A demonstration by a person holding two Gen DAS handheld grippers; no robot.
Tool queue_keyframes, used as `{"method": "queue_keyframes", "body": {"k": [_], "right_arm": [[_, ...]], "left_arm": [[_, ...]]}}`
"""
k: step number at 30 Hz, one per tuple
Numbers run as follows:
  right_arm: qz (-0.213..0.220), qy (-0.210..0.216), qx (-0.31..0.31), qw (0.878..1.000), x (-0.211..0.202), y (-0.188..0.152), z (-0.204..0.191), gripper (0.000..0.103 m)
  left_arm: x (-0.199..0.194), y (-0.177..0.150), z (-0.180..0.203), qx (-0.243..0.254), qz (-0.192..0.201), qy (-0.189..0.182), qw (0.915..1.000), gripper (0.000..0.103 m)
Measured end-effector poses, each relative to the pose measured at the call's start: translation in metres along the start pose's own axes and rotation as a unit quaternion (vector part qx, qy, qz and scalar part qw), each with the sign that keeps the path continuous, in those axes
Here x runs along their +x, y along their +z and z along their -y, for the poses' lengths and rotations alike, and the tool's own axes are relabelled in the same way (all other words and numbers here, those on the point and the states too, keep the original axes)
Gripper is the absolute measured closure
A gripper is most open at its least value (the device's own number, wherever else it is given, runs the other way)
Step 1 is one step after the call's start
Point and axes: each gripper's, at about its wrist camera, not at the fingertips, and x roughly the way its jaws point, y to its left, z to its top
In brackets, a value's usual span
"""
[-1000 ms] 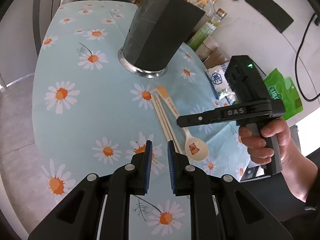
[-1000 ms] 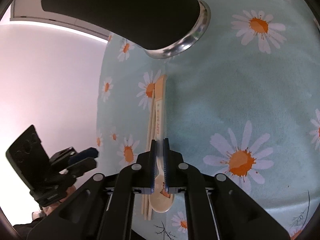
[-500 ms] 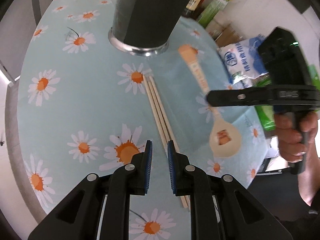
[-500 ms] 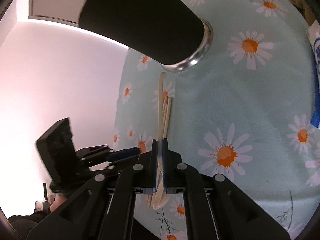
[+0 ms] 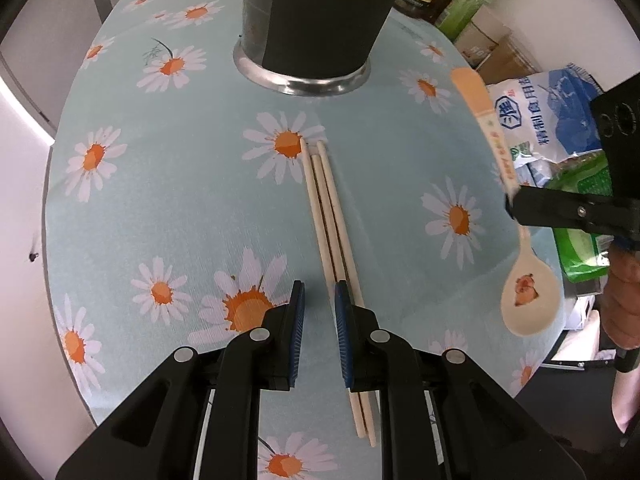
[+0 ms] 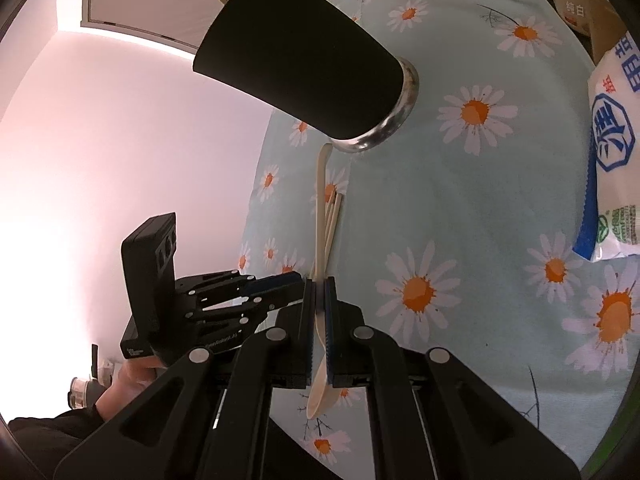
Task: Organize utensils
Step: 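Grasp a wooden chopstick with the left tool while the right tool holds the spoon, then lift the chopstick and plastic spoon up over the black holder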
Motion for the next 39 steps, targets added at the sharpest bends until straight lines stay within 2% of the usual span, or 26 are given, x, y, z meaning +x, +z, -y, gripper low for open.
{"method": "queue_keyframes", "body": {"k": [8,14,18,25,29,35,39], "right_arm": [[-0.010,0.015,-0.009,1.000,-0.007,-0.005,0.003,0.098],[-0.014,0.026,-0.010,1.000,-0.010,-0.008,0.004,0.098],[-0.018,0.034,-0.014,0.999,-0.010,-0.010,0.004,0.098],[-0.004,0.030,-0.011,0.999,-0.014,-0.010,0.002,0.098],[0.001,0.013,-0.017,1.000,-0.013,-0.009,-0.004,0.098],[0.009,-0.016,-0.025,1.000,-0.007,-0.008,-0.023,0.098],[0.030,-0.036,-0.033,0.998,-0.012,-0.010,-0.043,0.098]], "left_arm": [[0.008,0.020,0.010,-0.018,-0.023,0.030,0.9991,0.089],[0.017,0.032,0.018,-0.018,-0.048,0.066,0.9965,0.096],[0.021,0.037,0.018,-0.031,-0.054,0.063,0.9960,0.097],[0.020,0.036,0.002,-0.063,-0.049,0.026,0.9964,0.099],[0.014,0.027,-0.009,-0.061,-0.039,0.011,0.9973,0.099],[-0.013,0.011,-0.025,-0.072,0.007,-0.027,0.9970,0.099],[-0.044,0.004,-0.030,-0.072,0.056,-0.064,0.9938,0.099]]}}
